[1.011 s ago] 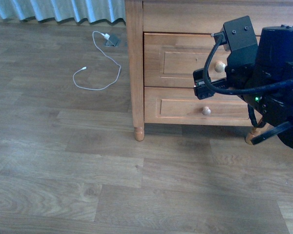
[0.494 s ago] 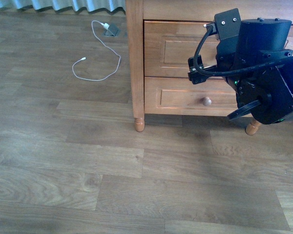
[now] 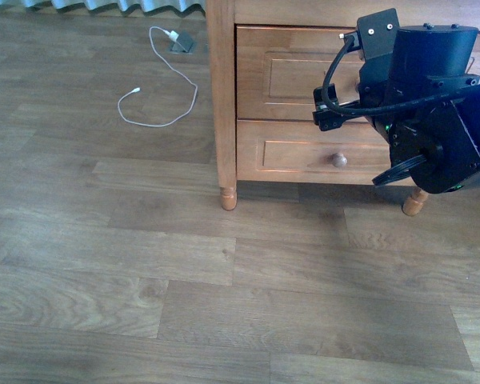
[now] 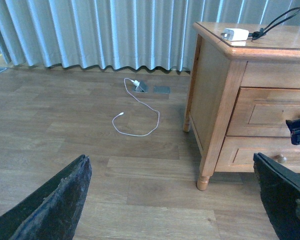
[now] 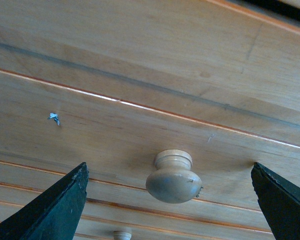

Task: Put charger into drawer

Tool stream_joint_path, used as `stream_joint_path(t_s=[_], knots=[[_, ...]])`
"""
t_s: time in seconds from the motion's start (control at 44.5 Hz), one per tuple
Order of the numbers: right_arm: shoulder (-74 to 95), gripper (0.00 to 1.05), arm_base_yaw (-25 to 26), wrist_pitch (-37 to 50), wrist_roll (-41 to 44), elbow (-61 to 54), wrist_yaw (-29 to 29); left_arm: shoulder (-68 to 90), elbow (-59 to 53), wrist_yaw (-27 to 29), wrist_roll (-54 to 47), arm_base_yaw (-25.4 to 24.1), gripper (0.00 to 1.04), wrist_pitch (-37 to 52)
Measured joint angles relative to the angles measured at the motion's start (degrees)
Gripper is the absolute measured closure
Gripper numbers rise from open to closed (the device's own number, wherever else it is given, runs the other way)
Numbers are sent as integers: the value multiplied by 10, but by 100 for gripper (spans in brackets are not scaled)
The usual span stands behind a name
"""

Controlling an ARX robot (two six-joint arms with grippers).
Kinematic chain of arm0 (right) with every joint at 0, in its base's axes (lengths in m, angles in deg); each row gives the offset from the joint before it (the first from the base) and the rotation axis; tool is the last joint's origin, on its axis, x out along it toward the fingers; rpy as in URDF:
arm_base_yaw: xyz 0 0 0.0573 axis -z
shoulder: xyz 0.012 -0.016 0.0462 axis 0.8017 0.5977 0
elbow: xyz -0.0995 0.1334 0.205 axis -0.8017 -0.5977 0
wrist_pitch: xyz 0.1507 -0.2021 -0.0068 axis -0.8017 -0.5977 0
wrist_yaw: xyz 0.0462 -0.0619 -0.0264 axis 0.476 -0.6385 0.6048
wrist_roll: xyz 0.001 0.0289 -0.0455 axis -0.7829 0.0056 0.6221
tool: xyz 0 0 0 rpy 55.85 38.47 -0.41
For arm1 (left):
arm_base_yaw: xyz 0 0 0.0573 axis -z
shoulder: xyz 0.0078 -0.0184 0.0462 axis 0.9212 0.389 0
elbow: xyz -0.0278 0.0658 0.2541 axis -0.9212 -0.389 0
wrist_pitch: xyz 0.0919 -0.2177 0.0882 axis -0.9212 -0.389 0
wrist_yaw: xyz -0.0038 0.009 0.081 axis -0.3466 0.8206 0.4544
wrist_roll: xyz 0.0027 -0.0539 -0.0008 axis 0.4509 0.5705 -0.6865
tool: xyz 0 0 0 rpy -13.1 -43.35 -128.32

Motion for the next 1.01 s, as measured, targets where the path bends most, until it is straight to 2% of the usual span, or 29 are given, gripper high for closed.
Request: stream_joint_path(t_s=[0.18,0.561,0.853,1.011], knots=[[1,8,0,0,0,1,-1,0,0,0,0,0,6,0],[2,79,0,0,1,3,3,0,0,0,0,0,6,0],[-6,81,3,5,-10,-15,15,0,0,0,0,0,6,0],[-54,82,7,24,-44,-101,33,0,0,0,0,0,6,0]])
